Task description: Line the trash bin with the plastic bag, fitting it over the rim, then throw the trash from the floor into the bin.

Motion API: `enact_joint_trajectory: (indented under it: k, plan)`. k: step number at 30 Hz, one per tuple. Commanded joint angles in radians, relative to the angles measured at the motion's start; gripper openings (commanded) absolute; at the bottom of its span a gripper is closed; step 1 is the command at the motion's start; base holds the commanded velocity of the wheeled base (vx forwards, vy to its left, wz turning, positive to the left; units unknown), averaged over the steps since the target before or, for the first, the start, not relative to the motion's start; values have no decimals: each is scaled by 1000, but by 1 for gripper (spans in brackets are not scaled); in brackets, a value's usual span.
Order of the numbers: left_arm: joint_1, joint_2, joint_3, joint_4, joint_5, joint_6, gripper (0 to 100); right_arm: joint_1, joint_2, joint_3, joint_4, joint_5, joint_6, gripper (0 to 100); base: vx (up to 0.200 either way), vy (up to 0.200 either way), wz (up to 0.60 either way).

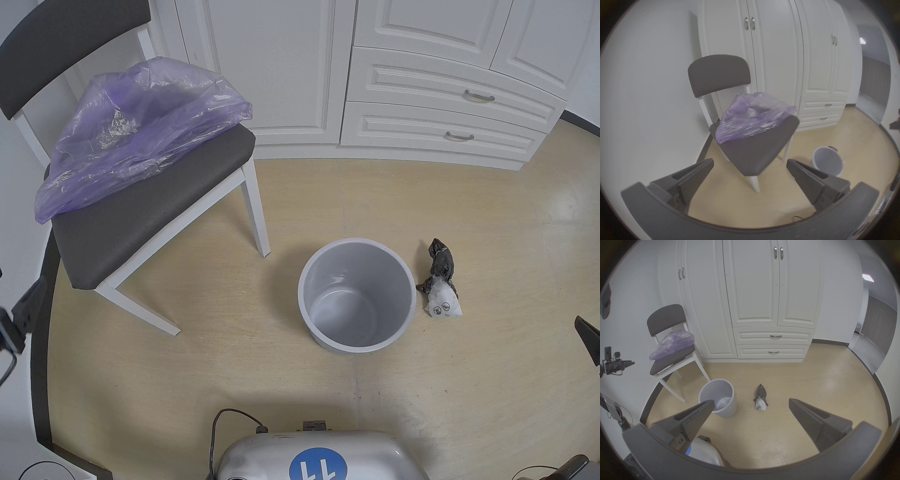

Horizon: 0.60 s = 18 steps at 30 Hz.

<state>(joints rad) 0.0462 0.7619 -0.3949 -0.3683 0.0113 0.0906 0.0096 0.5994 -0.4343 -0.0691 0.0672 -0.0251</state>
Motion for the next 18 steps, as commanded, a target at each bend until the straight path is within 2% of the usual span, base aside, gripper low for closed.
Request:
enact_joint_trajectory:
  k: [1,2,3,4,5,12,18]
  plan:
    - [301,583,-171,-287,-66,192,100,-8,161,-38,-87,3,21,100,0,0,0]
    - [345,616,-193,-291,-149,195,100,-8,158,-40,-87,5,24,100,0,0,0]
    - [351,617,-194,-290,-162,196,100,-8,158,-40,-87,5,24,100,0,0,0]
    - [386,622,-196,-287,-223,198,100,-8,158,-40,-87,6,22,100,0,0,0]
    - [397,623,-194,-285,-248,198,100,-8,161,-40,-87,6,22,100,0,0,0]
    - [428,662,-225,-308,-272,193,100,-7,180,-43,-95,13,22,100,0,0,0]
    - [429,682,-335,-322,-278,106,100,-7,175,-40,-95,14,24,100,0,0,0]
